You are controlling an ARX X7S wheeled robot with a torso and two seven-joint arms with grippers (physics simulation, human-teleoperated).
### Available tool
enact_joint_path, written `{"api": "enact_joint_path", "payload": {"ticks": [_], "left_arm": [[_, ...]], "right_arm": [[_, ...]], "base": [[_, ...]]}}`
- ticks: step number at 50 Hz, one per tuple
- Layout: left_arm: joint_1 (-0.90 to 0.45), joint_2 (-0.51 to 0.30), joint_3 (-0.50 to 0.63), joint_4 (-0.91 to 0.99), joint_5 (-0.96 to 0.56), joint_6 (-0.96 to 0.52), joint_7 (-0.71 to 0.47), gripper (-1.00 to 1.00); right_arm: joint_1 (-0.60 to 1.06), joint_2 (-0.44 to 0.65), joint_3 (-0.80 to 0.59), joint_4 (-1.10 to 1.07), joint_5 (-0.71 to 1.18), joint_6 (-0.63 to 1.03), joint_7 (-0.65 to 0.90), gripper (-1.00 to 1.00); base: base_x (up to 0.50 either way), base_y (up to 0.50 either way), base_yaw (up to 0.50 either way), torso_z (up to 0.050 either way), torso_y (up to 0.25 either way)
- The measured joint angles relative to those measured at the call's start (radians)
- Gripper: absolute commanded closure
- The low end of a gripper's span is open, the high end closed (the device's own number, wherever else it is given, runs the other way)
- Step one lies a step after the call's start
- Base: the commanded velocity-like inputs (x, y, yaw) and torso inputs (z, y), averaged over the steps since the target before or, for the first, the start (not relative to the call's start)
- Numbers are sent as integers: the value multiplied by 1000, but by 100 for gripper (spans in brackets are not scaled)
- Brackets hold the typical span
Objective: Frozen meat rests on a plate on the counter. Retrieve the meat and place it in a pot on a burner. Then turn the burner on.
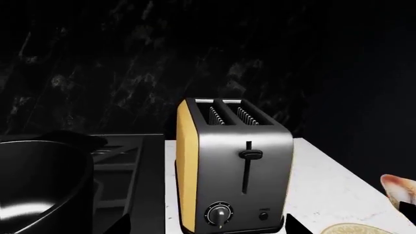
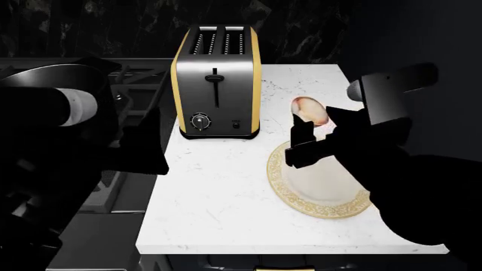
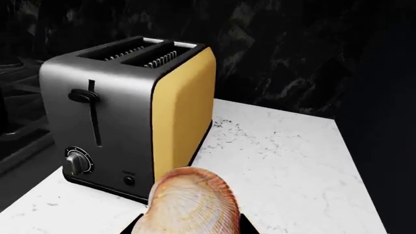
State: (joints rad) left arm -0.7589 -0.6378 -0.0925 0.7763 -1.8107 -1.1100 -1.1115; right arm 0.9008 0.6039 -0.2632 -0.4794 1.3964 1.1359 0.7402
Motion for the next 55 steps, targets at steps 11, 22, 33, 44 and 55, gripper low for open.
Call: {"api": "enact_joint_path", "payload": {"ticks": [11,22,33,44,55], "left_arm": [[-8,-40,-25,34,-63,23,-23,-100],[-23,-91,-62,49,-114,48,-33,-100],[-48,-117,-69,53,-141,65,-43,-100],[-68,-133,-61,59,-165,81,-62,-100],[-77,-140,-55,64,-174,91,-70,-100]], "right_arm": [[45,5,41,-73,132,-2,80,100],[80,-1,48,-97,184,-5,103,100],[98,-2,48,-101,184,-10,90,100],[102,3,48,-104,184,-16,79,100],[103,8,45,-107,183,-21,72,100]], "base": [[0,0,0,0,0],[0,43,0,0,0],[0,500,0,0,0],[0,500,0,0,0],[0,500,0,0,0]]}}
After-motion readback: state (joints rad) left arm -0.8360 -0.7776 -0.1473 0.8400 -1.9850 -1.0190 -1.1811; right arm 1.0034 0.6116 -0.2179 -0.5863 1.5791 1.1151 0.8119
